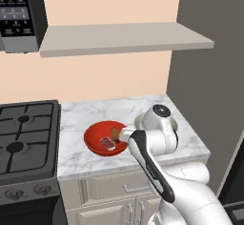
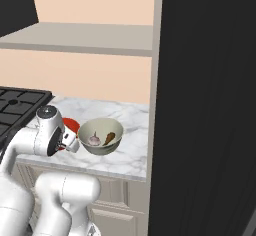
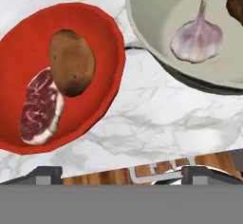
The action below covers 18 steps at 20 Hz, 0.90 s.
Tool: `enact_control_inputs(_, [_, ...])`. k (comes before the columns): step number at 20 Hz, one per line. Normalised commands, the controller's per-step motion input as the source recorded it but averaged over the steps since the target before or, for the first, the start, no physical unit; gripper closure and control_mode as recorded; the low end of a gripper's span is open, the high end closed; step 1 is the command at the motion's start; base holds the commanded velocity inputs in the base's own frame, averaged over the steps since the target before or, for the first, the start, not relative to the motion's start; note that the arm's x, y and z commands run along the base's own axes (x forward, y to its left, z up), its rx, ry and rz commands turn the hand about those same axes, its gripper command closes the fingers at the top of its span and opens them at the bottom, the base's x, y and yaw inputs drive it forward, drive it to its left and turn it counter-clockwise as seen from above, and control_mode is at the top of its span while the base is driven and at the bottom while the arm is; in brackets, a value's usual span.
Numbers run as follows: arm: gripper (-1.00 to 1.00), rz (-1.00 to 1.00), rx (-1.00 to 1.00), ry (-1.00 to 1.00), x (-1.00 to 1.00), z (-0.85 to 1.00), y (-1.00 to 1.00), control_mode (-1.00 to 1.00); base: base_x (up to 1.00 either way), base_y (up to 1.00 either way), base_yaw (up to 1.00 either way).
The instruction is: Place the bowl containing the steak and potato in the microwave. Close the microwave door and press the start button to microwave the meal.
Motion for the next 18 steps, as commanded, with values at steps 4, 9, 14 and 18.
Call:
enact_control_inputs(4, [-1.00,0.00,0.00,0.00,0.38,-0.43,0.14,-1.00,0.00,0.00,0.00])
enact_control_inputs(9, [-1.00,0.00,0.00,0.00,0.32,-0.40,0.21,-1.00,0.00,0.00,0.00])
enact_control_inputs(14, [-1.00,0.00,0.00,0.00,0.15,-0.44,0.06,-1.00,0.00,0.00,0.00])
enact_control_inputs(18, [-1.00,0.00,0.00,0.00,0.18,-0.39,0.05,-1.00,0.00,0.00,0.00])
